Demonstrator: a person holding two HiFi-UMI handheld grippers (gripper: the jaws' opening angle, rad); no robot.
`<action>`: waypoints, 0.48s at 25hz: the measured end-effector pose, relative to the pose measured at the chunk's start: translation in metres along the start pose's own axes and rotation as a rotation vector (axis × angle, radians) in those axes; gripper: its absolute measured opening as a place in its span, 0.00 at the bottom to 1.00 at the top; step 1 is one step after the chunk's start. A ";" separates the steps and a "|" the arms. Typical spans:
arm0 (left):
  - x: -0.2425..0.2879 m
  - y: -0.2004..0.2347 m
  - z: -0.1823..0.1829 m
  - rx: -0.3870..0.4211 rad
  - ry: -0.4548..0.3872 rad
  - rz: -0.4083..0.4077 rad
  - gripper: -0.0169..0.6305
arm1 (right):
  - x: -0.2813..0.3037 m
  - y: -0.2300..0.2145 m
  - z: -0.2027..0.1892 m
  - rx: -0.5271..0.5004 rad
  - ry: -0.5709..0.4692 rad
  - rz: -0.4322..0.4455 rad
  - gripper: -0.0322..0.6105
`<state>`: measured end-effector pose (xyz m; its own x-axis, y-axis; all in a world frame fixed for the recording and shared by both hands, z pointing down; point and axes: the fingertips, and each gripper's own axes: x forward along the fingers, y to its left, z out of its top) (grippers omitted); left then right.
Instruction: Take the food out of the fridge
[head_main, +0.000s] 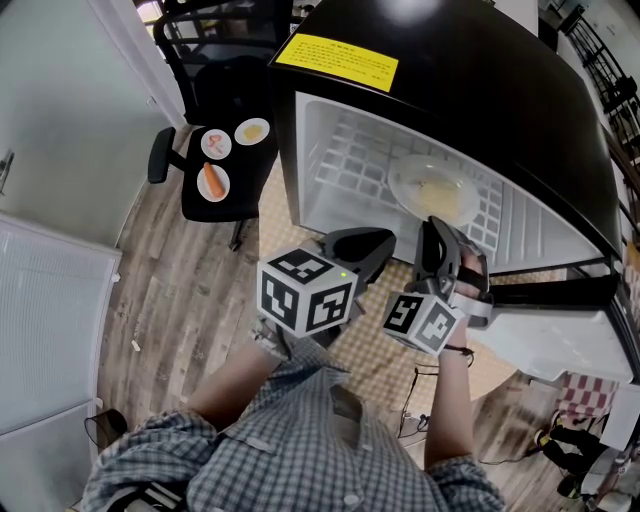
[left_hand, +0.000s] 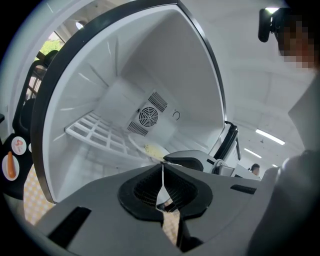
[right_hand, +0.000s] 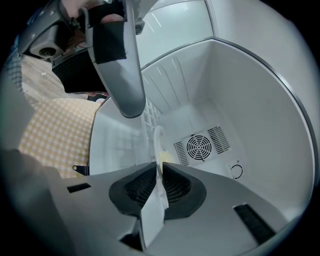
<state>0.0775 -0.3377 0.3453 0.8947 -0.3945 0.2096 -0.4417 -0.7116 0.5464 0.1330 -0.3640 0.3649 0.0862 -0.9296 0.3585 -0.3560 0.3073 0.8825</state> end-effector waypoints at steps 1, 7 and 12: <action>0.001 0.002 0.000 -0.012 -0.003 0.003 0.04 | 0.000 0.000 0.000 -0.004 0.001 0.001 0.07; 0.007 0.009 0.000 -0.105 -0.019 0.000 0.14 | -0.009 0.004 0.003 -0.006 -0.006 0.007 0.07; 0.013 0.011 -0.001 -0.133 -0.020 -0.003 0.16 | -0.015 0.006 0.004 0.013 -0.019 0.015 0.07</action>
<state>0.0841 -0.3501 0.3547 0.8939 -0.4048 0.1923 -0.4251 -0.6300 0.6499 0.1259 -0.3490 0.3635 0.0629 -0.9288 0.3653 -0.3689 0.3185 0.8732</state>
